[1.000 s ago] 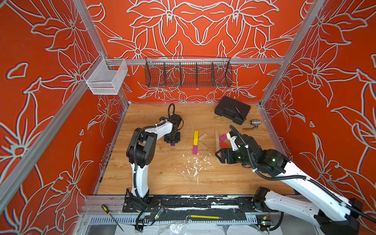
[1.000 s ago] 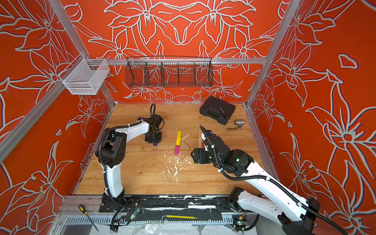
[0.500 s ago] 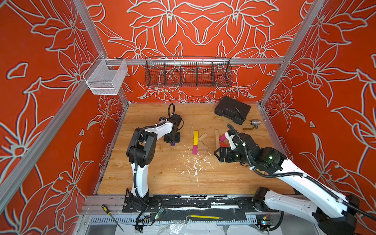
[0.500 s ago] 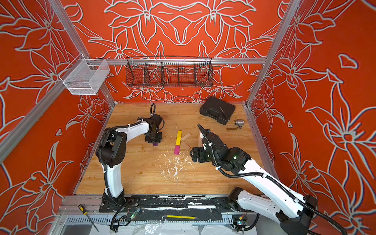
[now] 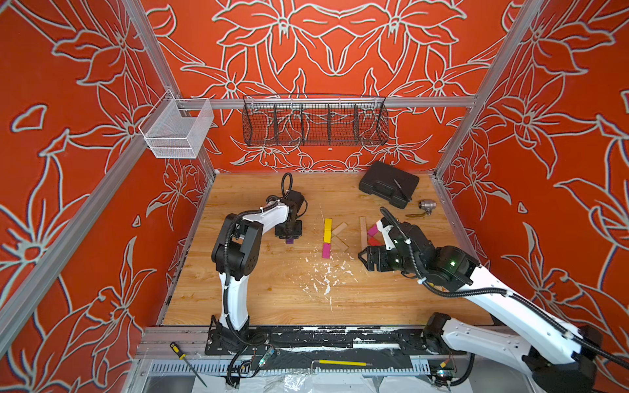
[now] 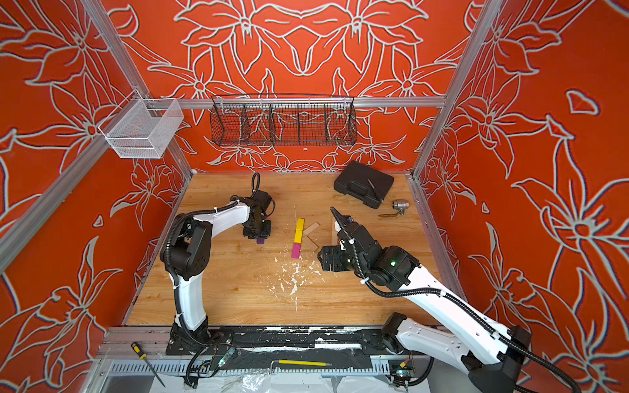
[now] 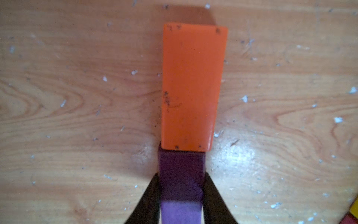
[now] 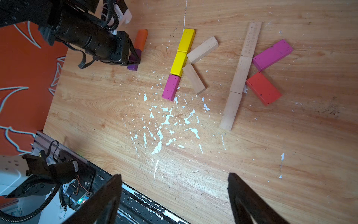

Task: Assemble the letter k with building blocks
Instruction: Assemble the building block at the center of the board.

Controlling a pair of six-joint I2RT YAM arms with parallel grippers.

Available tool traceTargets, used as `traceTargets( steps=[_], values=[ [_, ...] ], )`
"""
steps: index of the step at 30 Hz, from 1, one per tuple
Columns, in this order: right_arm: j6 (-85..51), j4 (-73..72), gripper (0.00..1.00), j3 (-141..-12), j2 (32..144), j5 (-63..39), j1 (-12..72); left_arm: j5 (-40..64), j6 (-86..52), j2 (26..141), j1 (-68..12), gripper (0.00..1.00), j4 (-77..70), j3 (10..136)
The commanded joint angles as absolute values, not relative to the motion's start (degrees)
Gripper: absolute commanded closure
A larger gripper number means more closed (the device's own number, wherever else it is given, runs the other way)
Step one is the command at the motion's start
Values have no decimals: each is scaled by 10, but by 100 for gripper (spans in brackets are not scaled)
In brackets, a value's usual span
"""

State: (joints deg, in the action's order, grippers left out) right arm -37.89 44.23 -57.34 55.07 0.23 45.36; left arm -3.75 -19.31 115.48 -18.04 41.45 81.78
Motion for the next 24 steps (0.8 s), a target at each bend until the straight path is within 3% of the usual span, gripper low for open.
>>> traceTargets(
  steps=[1, 24],
  values=[
    [-383, 442, 13, -589, 552, 18, 454, -35, -195, 1165, -178, 66, 420, 826],
    [-384, 440, 13, -590, 555, 17, 454, -25, -191, 1170, -178, 62, 415, 829]
  ],
)
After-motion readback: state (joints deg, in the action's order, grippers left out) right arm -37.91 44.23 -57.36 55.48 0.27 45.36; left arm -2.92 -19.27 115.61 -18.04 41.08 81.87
